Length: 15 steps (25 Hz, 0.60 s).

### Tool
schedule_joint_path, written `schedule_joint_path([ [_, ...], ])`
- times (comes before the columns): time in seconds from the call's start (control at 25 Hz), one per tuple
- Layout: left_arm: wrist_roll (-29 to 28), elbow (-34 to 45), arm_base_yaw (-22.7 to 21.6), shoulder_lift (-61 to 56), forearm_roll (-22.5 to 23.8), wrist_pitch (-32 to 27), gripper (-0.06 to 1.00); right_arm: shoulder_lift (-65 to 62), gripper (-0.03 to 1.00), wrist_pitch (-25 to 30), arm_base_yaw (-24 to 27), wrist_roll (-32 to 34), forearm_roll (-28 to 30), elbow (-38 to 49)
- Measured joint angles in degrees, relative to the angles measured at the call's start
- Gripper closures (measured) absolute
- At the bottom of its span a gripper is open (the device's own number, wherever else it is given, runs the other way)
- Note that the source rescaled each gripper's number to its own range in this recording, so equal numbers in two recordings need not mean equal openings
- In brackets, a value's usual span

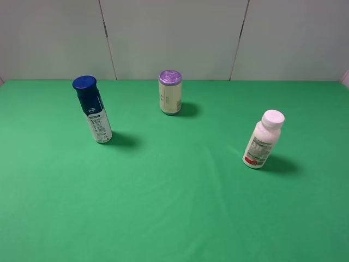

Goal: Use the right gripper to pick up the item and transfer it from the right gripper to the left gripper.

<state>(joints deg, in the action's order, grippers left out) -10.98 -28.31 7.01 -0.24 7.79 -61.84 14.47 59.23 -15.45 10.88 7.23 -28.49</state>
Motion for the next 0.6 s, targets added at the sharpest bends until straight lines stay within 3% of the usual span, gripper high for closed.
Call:
schedule_joint_path([
  [0.6,0.0,0.0,0.0,0.0,0.0,0.0,-0.06,0.0,-0.03,0.0,0.0,0.0,0.0,0.0],
])
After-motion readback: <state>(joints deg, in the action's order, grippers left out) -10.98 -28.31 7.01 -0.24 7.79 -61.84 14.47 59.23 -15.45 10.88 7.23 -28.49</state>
